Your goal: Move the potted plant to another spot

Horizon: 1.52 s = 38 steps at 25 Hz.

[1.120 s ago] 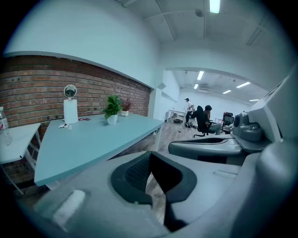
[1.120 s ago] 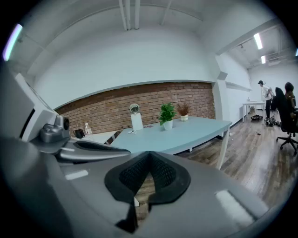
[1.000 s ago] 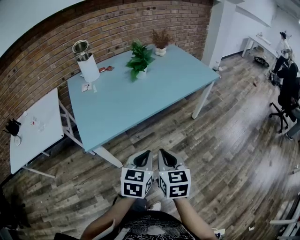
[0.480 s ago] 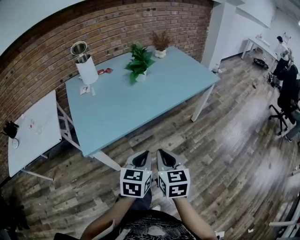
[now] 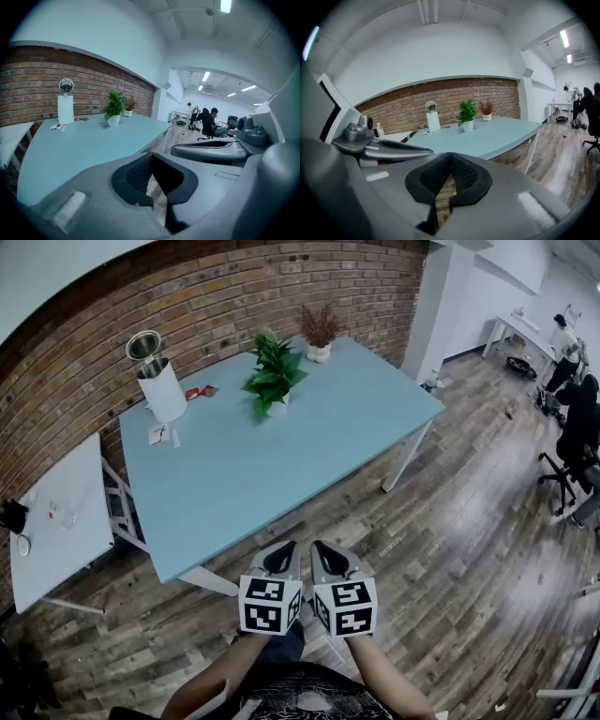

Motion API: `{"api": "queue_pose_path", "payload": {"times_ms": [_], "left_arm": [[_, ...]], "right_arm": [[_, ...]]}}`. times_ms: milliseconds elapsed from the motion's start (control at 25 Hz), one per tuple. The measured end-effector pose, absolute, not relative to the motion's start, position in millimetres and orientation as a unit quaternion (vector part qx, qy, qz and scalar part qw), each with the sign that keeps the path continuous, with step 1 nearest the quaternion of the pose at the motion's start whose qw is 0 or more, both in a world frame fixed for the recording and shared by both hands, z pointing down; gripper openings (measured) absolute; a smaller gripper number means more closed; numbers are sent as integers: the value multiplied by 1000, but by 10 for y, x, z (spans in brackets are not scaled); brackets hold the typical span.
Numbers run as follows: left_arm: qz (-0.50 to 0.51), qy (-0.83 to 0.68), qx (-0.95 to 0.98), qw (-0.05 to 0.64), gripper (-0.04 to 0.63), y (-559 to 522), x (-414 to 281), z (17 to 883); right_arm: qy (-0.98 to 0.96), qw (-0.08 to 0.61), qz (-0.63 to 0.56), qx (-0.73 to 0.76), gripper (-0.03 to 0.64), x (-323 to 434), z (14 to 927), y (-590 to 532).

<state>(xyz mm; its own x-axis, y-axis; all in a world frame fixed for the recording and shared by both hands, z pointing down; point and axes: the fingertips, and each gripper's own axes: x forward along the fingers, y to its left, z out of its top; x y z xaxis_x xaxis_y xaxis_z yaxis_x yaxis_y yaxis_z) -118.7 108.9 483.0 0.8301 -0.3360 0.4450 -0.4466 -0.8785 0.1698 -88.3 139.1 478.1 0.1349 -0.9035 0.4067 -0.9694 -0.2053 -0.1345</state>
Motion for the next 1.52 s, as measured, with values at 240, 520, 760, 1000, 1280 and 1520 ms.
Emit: {"api": "queue_pose_path", "payload": {"times_ms": [240, 520, 760, 1000, 1280, 1520], "left_arm": [[215, -202, 945, 140, -6, 672, -958, 4820], [220, -200, 943, 148, -6, 182, -726, 4814], [227, -192, 943, 151, -6, -128, -589, 4852], [230, -189, 942, 154, -5, -364, -490, 4895], [223, -198, 940, 164, -5, -667, -437, 4894], [222, -197, 940, 167, -5, -813, -393, 4916]], "right_arm": [[-624, 85, 217, 746, 6, -669, 4772, 958], [-621, 93, 225, 745, 6, -448, 4771, 476], [-618, 99, 231, 745, 6, -319, 4821, 133], [-613, 100, 240, 746, 6, -206, 4889, -114], [-613, 102, 237, 747, 6, -127, 4872, -387], [-611, 108, 234, 749, 6, -70, 4871, -517]]}}
